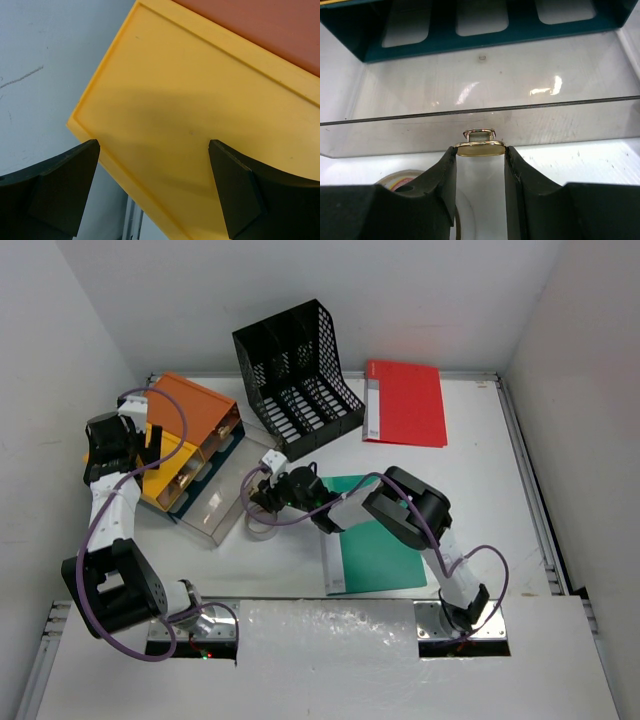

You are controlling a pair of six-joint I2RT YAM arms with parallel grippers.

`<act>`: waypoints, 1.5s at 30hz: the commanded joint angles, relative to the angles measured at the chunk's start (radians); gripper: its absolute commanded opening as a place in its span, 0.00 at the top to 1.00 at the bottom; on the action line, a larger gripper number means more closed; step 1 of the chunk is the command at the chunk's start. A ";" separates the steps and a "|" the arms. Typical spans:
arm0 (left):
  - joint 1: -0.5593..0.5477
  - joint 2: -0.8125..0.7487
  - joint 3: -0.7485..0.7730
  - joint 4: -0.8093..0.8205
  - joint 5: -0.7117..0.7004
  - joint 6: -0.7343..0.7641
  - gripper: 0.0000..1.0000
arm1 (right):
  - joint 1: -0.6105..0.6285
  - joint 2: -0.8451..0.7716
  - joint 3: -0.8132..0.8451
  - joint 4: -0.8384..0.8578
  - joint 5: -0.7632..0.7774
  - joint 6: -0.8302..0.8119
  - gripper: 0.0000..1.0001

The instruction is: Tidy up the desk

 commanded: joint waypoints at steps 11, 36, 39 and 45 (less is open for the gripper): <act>0.007 0.003 0.076 -0.223 0.086 0.020 0.09 | -0.020 -0.238 0.014 -0.290 -0.029 -0.010 0.24; -1.164 -0.094 0.251 -0.540 -0.089 0.006 0.21 | -0.412 -0.876 -0.405 -0.735 -0.020 0.173 0.01; -1.232 -0.016 0.179 -0.517 -0.026 0.032 0.21 | -0.475 -0.932 -0.443 -0.773 0.021 0.161 0.01; -1.286 0.058 0.030 -0.494 0.025 0.069 0.33 | -0.488 -0.975 -0.473 -0.808 0.063 0.124 0.01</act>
